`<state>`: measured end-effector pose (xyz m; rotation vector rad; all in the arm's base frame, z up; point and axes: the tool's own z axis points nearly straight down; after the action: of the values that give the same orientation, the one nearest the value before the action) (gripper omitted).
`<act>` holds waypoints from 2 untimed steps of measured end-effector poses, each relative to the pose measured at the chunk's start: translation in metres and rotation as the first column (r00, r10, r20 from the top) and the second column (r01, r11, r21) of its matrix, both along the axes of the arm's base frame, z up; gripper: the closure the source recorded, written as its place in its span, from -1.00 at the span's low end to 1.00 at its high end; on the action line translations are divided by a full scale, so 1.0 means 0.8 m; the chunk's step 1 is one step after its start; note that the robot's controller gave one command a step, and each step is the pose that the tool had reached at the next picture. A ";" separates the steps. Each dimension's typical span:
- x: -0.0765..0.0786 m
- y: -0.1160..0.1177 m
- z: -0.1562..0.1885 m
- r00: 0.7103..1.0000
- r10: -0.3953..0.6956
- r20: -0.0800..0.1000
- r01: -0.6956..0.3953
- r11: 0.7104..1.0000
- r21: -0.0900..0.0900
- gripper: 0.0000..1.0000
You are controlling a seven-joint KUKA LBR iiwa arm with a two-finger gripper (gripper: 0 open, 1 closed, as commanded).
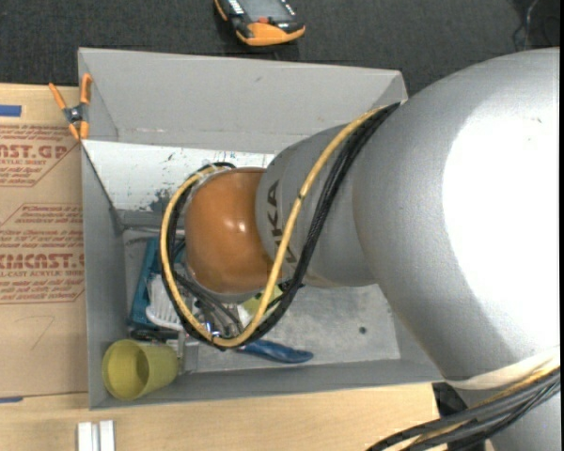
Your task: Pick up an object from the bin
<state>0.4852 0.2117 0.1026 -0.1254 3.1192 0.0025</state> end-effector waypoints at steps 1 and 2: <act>0.003 -0.041 -0.035 0.999 -0.035 0.017 0.035 0.999 0.006 -1.00; 0.004 -0.045 -0.039 0.967 -0.255 0.016 0.255 0.967 0.014 1.00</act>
Offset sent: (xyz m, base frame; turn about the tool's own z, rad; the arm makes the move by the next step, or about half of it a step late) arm -0.0002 -0.0342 -0.0326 0.2555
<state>0.4885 0.1755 0.0717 0.2757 3.0913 0.0157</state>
